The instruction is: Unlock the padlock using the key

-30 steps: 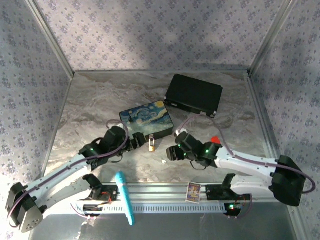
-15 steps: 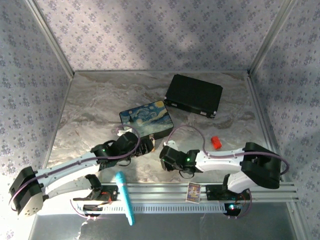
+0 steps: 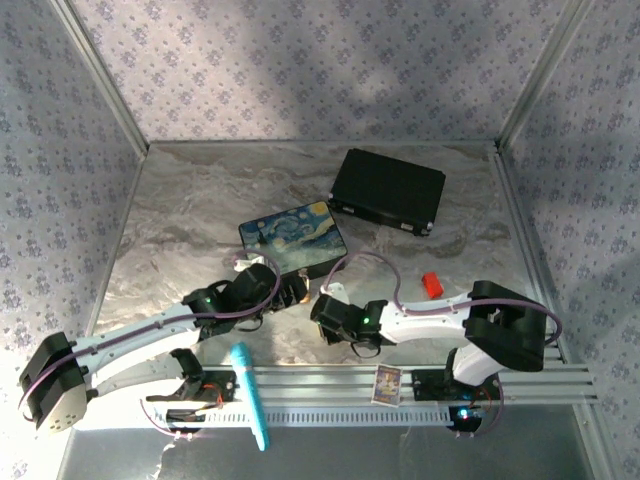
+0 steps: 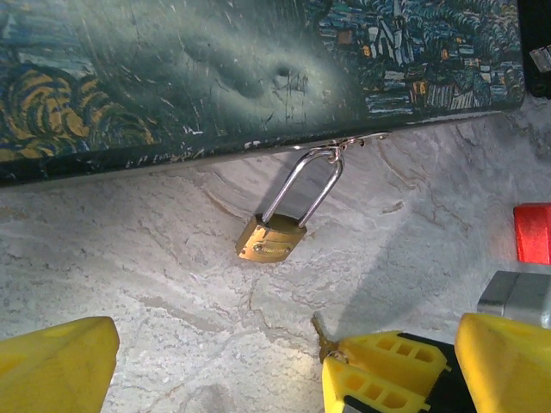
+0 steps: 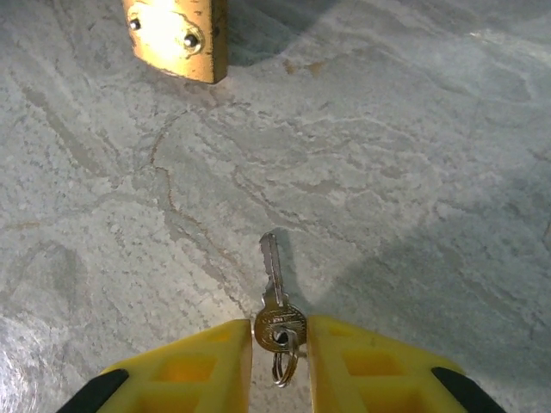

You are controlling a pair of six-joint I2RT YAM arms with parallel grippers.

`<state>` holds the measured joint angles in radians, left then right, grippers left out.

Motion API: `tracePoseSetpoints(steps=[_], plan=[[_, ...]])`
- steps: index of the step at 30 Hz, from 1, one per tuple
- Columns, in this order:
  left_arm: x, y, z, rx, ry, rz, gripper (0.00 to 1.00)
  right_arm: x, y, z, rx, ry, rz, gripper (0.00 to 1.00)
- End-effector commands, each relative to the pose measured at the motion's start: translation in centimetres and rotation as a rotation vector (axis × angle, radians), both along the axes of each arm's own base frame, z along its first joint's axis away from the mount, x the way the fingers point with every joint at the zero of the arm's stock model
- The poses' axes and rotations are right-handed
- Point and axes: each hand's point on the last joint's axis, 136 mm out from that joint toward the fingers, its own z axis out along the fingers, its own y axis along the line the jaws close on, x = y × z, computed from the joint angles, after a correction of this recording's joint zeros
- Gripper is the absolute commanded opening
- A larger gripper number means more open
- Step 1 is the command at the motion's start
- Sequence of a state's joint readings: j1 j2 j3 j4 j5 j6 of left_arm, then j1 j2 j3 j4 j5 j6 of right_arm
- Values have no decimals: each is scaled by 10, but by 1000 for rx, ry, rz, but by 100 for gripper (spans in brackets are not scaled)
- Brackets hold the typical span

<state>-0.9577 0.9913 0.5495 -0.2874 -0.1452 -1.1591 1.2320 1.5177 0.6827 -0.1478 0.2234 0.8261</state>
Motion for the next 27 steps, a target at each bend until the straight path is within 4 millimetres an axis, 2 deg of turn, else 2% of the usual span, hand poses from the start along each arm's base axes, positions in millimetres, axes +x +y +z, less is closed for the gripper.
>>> tracePoseSetpoints(steps=[1,7,11,15,19,27], plan=[[-1,4,-8,11,8,24,100,0,-2,-4,-50,-5,-23,19],[-1,4,-11,-8,16,39,98,-1,-9,-12,-84,8,-51,4],[-3,-5,-14,-83,38,54,91,1,-7,-1,-7,-2,-51,0],[-4,-19,-13,-194,47,93,84,5,-2,12,69,-7,-27,0],[-3,-34,-9,-232,40,88,80,6,6,28,149,-21,27,0],[-3,-62,-12,-305,93,61,76,3,2,48,187,-27,147,0]])
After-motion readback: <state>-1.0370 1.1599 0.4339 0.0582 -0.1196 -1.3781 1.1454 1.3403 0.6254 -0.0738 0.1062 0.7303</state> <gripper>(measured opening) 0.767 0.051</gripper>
